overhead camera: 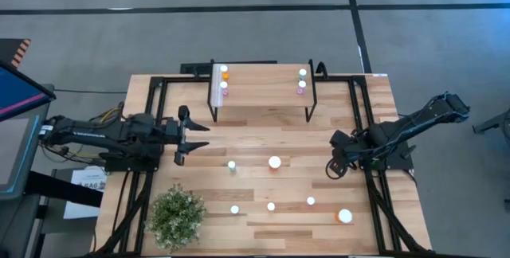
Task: Pick and place medicine bottles onto shelf by color
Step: Put the light orange pill bottle on the shelf
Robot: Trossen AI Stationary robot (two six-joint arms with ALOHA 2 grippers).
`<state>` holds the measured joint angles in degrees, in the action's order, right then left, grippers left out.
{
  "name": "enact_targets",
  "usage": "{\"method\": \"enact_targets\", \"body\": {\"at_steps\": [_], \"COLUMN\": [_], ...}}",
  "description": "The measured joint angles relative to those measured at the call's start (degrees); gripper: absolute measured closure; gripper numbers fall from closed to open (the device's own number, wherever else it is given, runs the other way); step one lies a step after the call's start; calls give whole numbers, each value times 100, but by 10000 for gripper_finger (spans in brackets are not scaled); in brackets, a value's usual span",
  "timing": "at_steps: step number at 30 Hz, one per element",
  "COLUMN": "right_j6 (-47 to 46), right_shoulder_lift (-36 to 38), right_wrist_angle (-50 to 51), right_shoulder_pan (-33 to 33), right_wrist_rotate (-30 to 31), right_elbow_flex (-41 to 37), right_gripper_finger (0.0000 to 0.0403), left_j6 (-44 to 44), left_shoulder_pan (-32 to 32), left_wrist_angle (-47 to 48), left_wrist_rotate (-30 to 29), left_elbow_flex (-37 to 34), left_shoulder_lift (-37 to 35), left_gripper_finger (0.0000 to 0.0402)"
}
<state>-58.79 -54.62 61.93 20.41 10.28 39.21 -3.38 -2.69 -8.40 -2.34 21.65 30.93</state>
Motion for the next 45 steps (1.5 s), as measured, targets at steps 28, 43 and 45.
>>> {"method": "enact_targets", "body": {"at_steps": [28,43,45], "right_j6": [-284,-295,-338], "right_shoulder_lift": [-239,-373,-373], "right_wrist_angle": [-256,-450,-585], "right_shoulder_pan": [65,3,6], "right_wrist_rotate": [-396,-550,-593], "right_elbow_flex": [-64,-462,-462], "right_gripper_finger": [164,164,164], "left_j6": [0,109,141], "left_shoulder_pan": [-1,-1,-1], "left_wrist_angle": [364,672,678], "left_wrist_rotate": [-85,-101,-103], "left_elbow_flex": [-136,-140,-140], "left_shoulder_lift": [-476,-914,-915], "left_gripper_finger": [203,203,203]}}
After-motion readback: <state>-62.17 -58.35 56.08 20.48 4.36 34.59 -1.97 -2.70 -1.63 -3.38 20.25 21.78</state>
